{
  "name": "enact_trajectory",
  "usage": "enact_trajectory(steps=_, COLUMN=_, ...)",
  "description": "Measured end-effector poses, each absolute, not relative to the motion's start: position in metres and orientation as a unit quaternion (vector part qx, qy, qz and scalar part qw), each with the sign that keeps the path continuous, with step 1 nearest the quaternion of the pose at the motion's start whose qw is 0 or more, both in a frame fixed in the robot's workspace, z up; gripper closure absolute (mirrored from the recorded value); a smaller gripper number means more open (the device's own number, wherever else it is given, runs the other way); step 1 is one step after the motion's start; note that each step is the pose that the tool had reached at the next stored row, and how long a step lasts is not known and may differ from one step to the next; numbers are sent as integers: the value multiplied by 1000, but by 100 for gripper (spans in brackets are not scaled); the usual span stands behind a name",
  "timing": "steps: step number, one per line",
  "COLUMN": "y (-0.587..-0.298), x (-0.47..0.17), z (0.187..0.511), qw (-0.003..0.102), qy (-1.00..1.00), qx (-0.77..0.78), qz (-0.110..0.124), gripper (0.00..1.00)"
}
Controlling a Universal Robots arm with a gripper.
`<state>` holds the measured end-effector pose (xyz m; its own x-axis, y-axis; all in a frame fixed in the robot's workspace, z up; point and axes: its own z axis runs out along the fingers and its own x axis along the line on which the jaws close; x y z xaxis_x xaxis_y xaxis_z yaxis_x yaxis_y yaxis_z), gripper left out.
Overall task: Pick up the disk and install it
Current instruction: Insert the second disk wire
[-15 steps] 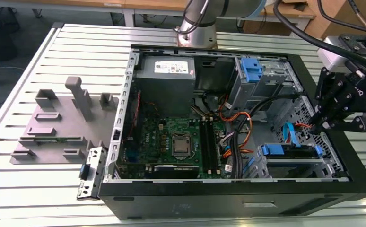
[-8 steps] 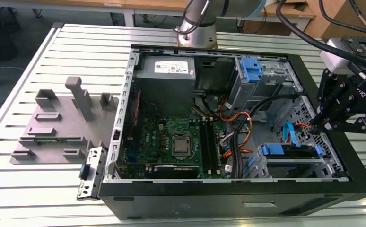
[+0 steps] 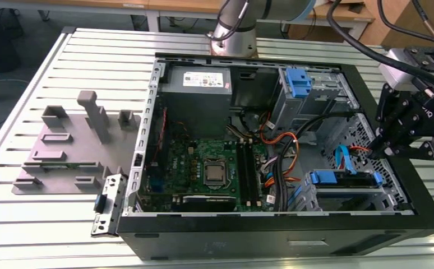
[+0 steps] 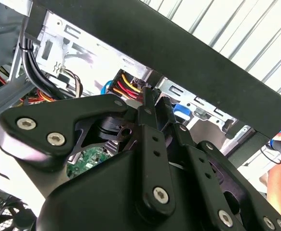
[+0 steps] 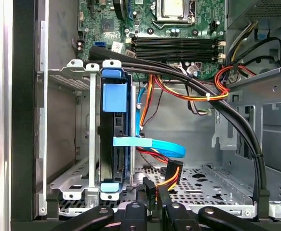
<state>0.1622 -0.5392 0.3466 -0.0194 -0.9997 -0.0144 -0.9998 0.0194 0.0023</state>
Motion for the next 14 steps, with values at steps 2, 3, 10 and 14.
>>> enact_trajectory(steps=2, y=-540, x=162, z=345, qw=4, qy=714, qx=-700, qz=6, gripper=76)
enact_trajectory(steps=3, y=-540, x=162, z=345, qw=3, qy=714, qx=-700, qz=5, gripper=76)
enact_trajectory(steps=10, y=-540, x=155, z=340, qw=2, qy=714, qx=-700, qz=3, gripper=76)
enact_trajectory(steps=14, y=-540, x=146, z=340, qw=2, qy=714, qx=-700, qz=3, gripper=76)
